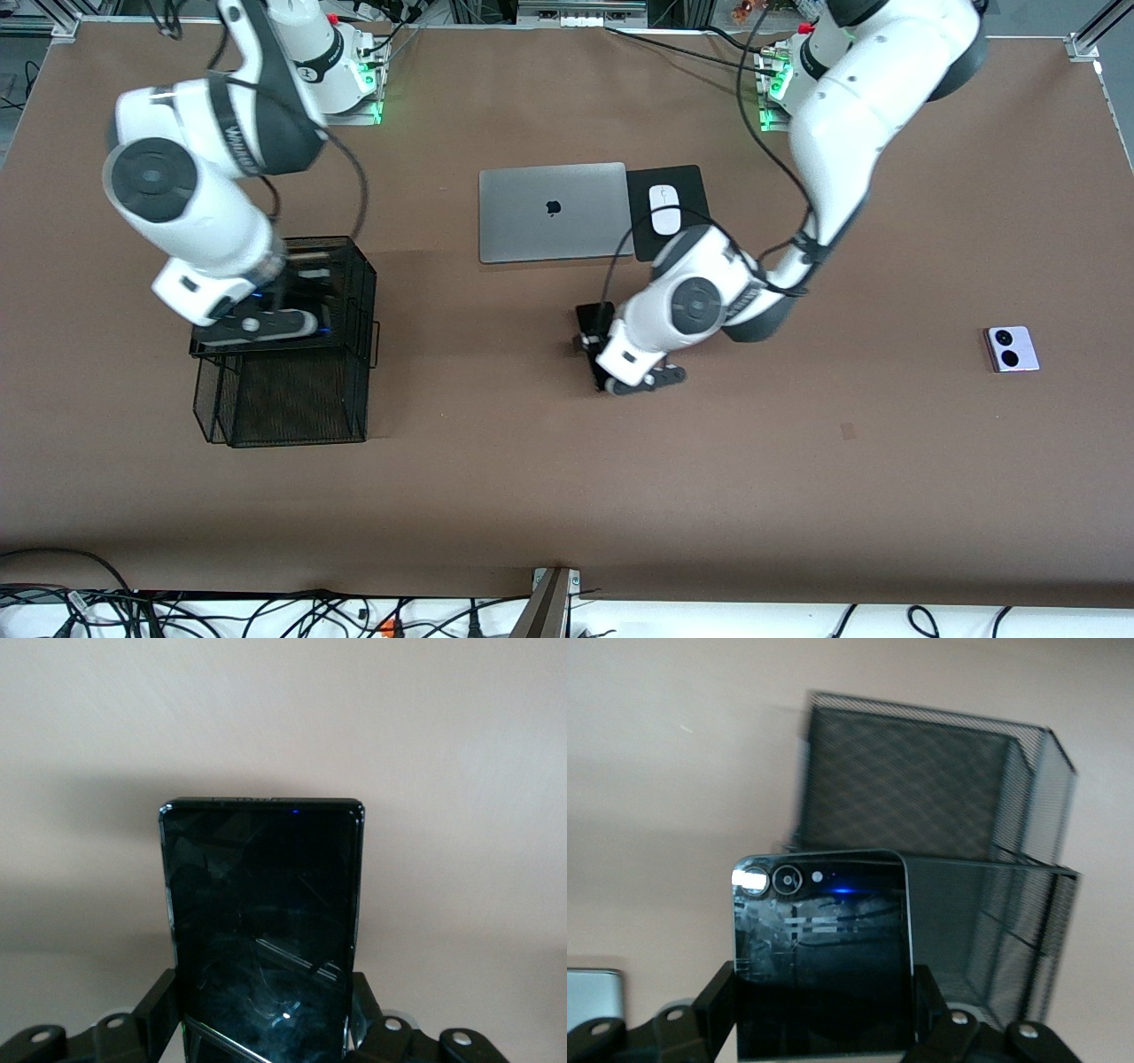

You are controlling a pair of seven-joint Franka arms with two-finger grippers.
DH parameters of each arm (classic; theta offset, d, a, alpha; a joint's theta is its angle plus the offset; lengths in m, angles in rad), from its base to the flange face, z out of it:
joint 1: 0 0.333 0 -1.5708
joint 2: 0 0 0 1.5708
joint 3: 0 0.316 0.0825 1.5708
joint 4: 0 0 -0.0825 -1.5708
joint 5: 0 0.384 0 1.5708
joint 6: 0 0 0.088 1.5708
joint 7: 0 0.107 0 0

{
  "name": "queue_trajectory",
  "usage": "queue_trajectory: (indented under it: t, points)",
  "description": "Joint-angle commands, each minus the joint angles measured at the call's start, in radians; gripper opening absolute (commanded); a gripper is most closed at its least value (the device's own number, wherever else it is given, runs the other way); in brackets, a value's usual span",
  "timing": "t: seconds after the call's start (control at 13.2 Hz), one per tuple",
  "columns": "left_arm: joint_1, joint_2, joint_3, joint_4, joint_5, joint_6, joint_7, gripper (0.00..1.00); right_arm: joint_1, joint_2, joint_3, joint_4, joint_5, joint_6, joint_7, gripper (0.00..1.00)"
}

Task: Place phones with both arms
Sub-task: 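Lower the flip phone into the basket while the left gripper carries the tall phone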

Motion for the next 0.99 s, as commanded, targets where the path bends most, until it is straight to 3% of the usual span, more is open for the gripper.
queue_trajectory:
  t: [0.0,0.15,0.23,0.3,0.61,0.76,0.83,0.91]
  points:
    - [-0.122,0.028,0.104,0.024,-0.006,0.006,-0.041,0.40,0.006,-0.167,-0.102,-0.272,0.023,0.139,-0.100,0.13]
    - [-0.150,0.053,0.138,0.029,-0.007,0.017,-0.046,0.46,0.006,-0.183,-0.191,-0.372,0.021,0.219,-0.132,0.13]
    - [-0.150,0.053,0.139,0.027,-0.003,0.021,-0.032,0.82,0.006,-0.181,-0.220,-0.410,0.021,0.271,-0.146,0.13]
    - [-0.153,0.048,0.139,0.029,0.010,0.021,-0.029,1.00,0.006,-0.171,-0.242,-0.441,0.023,0.321,-0.149,0.13]
    - [-0.130,-0.002,0.138,0.024,0.017,0.000,-0.034,1.00,0.005,-0.092,-0.270,-0.449,0.046,0.378,-0.149,0.13]
    - [-0.101,-0.070,0.138,0.033,0.019,-0.122,-0.032,1.00,0.005,-0.072,-0.270,-0.446,0.061,0.389,-0.149,0.15]
    - [-0.075,-0.106,0.135,0.033,0.019,-0.184,-0.031,1.00,0.005,-0.059,-0.270,-0.443,0.075,0.394,-0.148,0.21]
    - [-0.054,-0.146,0.135,0.033,0.019,-0.248,-0.024,1.00,0.005,-0.045,-0.270,-0.440,0.098,0.392,-0.148,0.51]
